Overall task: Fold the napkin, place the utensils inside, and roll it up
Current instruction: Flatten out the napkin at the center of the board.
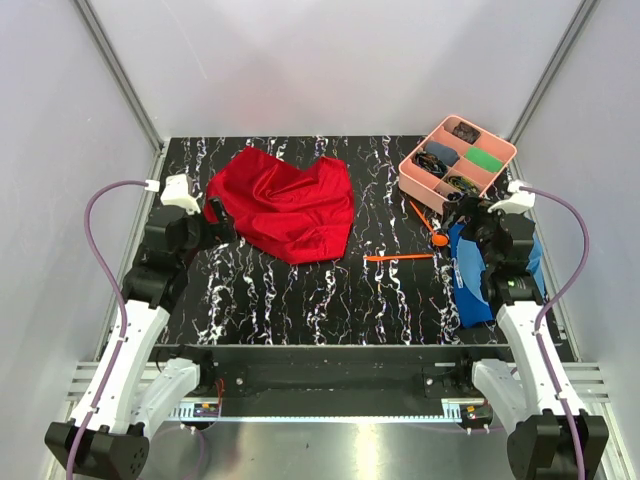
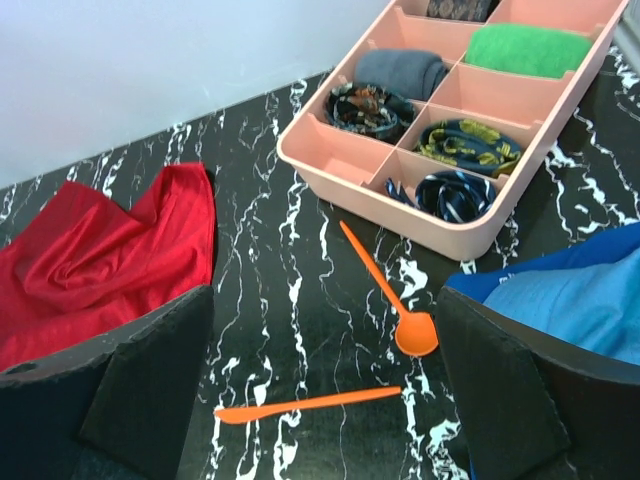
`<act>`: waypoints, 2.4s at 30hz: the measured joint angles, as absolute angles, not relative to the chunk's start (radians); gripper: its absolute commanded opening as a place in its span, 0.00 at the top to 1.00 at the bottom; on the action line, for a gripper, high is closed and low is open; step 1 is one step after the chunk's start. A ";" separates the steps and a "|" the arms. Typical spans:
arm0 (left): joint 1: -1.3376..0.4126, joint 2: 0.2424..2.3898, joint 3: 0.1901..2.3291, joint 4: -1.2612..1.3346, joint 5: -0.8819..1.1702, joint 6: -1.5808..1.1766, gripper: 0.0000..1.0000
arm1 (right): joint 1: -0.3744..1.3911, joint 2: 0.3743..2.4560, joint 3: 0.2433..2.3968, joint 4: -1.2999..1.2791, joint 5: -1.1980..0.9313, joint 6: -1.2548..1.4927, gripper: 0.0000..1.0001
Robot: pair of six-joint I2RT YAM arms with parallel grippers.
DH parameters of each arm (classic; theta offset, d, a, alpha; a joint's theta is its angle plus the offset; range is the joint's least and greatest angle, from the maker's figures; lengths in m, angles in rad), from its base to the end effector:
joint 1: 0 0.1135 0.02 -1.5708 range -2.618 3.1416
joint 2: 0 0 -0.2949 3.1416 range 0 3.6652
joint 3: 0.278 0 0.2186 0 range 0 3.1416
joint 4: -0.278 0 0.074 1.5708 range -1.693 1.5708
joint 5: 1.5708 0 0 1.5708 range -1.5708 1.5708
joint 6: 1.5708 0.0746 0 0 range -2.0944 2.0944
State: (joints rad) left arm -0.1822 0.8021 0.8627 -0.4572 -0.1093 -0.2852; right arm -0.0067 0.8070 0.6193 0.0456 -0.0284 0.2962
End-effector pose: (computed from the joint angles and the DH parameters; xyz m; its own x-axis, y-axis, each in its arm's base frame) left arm 0.1567 -0.0206 0.3409 -0.3874 -0.2130 -0.8970 -0.0290 0.9753 -0.2191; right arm 0.1808 0.0009 0.3252 -0.1417 0.2927 -0.9456 0.0209 0.9559 0.2928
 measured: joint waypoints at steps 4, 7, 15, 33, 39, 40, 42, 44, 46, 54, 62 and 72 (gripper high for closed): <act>-0.182 0.801 0.863 -0.463 -0.117 -0.287 0.01 | -0.007 0.831 0.653 0.002 -0.050 0.291 0.00; -0.182 0.801 0.863 -0.467 -0.130 -0.295 0.01 | -0.007 0.861 0.683 -0.030 -0.081 0.286 0.04; -0.185 0.812 0.852 -0.475 -0.118 -0.319 0.01 | 0.052 1.025 0.778 -0.094 -0.189 0.293 0.10; -0.264 0.857 0.624 -0.384 0.007 -0.495 0.01 | 0.578 1.745 1.097 -0.196 -0.140 0.387 0.25; -0.266 0.850 0.477 -0.290 0.060 -0.598 0.01 | 0.582 1.871 1.185 -0.199 -0.142 0.401 0.27; -0.266 0.851 0.467 -0.278 0.067 -0.608 0.01 | 0.582 1.888 1.198 -0.199 -0.143 0.402 0.28; -0.266 0.854 0.459 -0.257 0.076 -0.622 0.01 | 0.582 1.914 1.215 -0.199 -0.146 0.403 0.29; -0.266 0.859 0.457 -0.232 0.080 -0.628 0.01 | 0.583 1.934 1.228 -0.199 -0.153 0.405 0.30; -0.266 0.864 0.457 -0.214 0.080 -0.630 0.01 | 0.583 1.952 1.242 -0.199 -0.173 0.405 0.35; -0.266 0.862 0.455 -0.186 0.066 -0.624 0.01 | 0.598 1.983 1.271 -0.193 -0.270 0.400 0.99; -0.265 0.779 0.477 -0.224 -0.022 -0.606 0.01 | 0.680 1.810 1.290 -0.311 -0.343 0.417 1.00; -0.263 0.800 0.482 -0.234 -0.114 -0.599 0.01 | 0.568 1.627 1.627 -0.311 -0.319 0.380 0.49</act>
